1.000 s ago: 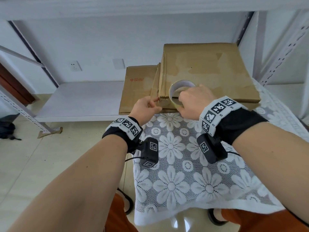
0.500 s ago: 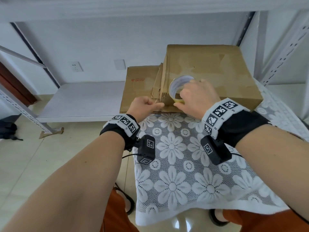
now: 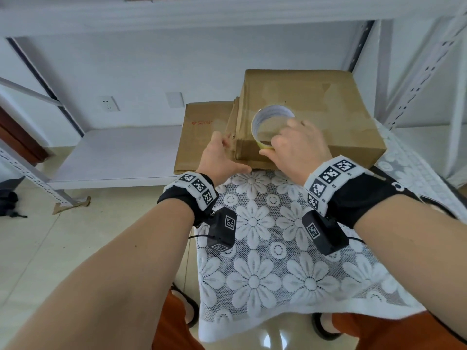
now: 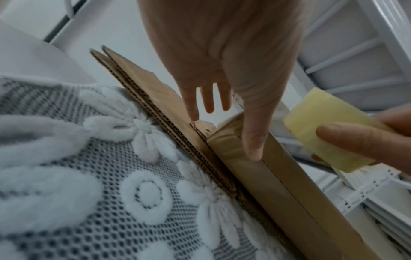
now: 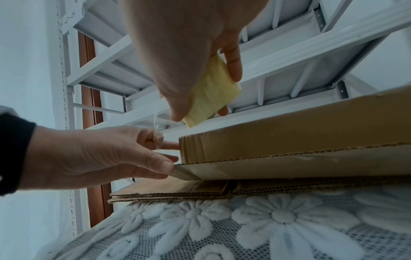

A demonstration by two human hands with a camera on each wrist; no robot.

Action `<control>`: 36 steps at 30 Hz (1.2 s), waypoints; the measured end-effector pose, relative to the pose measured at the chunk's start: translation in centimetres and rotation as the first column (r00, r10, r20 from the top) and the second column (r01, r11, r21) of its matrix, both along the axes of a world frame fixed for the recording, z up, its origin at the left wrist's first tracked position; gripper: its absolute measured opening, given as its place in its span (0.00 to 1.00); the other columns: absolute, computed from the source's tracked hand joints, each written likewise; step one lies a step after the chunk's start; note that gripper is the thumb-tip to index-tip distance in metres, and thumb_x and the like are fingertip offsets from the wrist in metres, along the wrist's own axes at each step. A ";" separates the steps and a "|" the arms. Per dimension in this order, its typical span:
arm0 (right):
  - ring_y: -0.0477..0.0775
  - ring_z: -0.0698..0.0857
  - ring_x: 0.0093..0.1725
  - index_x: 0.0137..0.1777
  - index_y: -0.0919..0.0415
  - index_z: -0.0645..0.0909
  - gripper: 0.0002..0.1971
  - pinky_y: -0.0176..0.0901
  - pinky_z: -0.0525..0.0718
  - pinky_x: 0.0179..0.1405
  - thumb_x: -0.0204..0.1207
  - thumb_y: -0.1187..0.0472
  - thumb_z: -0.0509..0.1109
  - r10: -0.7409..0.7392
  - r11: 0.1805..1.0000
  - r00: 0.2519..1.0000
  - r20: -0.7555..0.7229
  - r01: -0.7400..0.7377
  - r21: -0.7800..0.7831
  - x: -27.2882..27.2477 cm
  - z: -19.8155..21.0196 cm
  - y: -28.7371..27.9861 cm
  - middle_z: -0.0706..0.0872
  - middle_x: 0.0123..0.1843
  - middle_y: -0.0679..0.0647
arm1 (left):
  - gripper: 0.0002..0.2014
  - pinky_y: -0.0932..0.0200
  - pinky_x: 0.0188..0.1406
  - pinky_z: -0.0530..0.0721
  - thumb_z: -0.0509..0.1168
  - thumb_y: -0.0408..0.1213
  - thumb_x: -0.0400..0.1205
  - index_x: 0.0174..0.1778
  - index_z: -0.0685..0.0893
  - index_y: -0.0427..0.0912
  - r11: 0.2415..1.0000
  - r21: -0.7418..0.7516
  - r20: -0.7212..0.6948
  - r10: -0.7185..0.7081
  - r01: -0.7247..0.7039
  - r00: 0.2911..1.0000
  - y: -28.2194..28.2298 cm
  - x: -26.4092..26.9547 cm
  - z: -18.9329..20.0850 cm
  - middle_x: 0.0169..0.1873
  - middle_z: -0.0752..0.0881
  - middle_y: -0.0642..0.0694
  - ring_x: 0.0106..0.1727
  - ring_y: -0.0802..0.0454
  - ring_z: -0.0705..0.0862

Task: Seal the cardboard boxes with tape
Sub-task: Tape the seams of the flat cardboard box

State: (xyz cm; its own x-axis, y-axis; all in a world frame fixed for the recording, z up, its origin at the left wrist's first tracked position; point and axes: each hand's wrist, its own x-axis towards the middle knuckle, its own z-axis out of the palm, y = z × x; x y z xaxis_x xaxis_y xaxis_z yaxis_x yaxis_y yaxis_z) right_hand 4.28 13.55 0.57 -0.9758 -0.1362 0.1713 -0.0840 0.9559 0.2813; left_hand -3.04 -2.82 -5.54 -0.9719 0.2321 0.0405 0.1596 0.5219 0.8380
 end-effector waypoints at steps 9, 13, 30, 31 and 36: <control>0.60 0.79 0.58 0.45 0.59 0.83 0.25 0.51 0.70 0.57 0.86 0.46 0.50 -0.072 0.993 0.997 -0.015 0.070 -0.096 -0.1 -0.4 1.4 0.89 0.44 0.56 | 0.26 0.57 0.60 0.82 0.79 0.30 0.66 0.46 0.67 0.44 0.993 -0.108 -0.168 -0.072 0.054 0.983 2.5 0.3 0.2 0.70 0.81 0.48 0.68 0.48 0.81; 0.61 0.79 0.56 0.46 0.61 0.81 0.21 0.51 0.71 0.56 0.86 0.48 0.52 -0.070 0.981 0.997 -0.028 0.064 -0.183 0.1 -0.7 2.0 0.88 0.44 0.57 | 0.24 0.53 0.47 0.85 0.81 0.35 0.68 0.49 0.70 0.41 0.994 -0.107 -0.255 -0.023 -0.004 0.967 4.1 1.6 -0.3 0.53 0.86 0.50 0.49 0.50 0.84; 0.54 0.75 0.58 0.43 0.59 0.83 0.19 0.52 0.70 0.59 0.81 0.48 0.56 0.039 0.995 0.996 0.081 -0.031 -0.097 2.0 0.8 3.1 0.84 0.53 0.52 | 0.25 0.69 0.50 0.76 0.77 0.28 0.71 0.26 0.64 0.44 0.992 -0.049 -0.294 0.098 -0.117 0.951 4.7 2.2 -1.0 0.52 0.90 0.46 0.61 0.56 0.84; 0.55 0.74 0.60 0.46 0.59 0.84 0.18 0.53 0.70 0.60 0.81 0.48 0.56 0.051 0.995 0.996 0.072 -0.045 -0.090 2.0 0.8 2.9 0.83 0.57 0.52 | 0.25 0.68 0.51 0.77 0.77 0.28 0.71 0.26 0.64 0.44 0.991 -0.045 -0.301 0.105 -0.124 0.948 4.6 2.3 -1.1 0.57 0.89 0.46 0.59 0.57 0.84; 0.56 0.70 0.67 0.55 0.57 0.84 0.18 0.57 0.68 0.64 0.80 0.45 0.60 0.046 0.995 0.999 0.001 -0.046 -0.085 2.3 0.1 2.1 0.77 0.67 0.52 | 0.26 0.63 0.55 0.80 0.78 0.26 0.71 0.25 0.64 0.45 0.992 -0.011 -0.333 0.117 -0.128 0.936 4.6 2.1 -2.0 0.59 0.88 0.41 0.61 0.50 0.86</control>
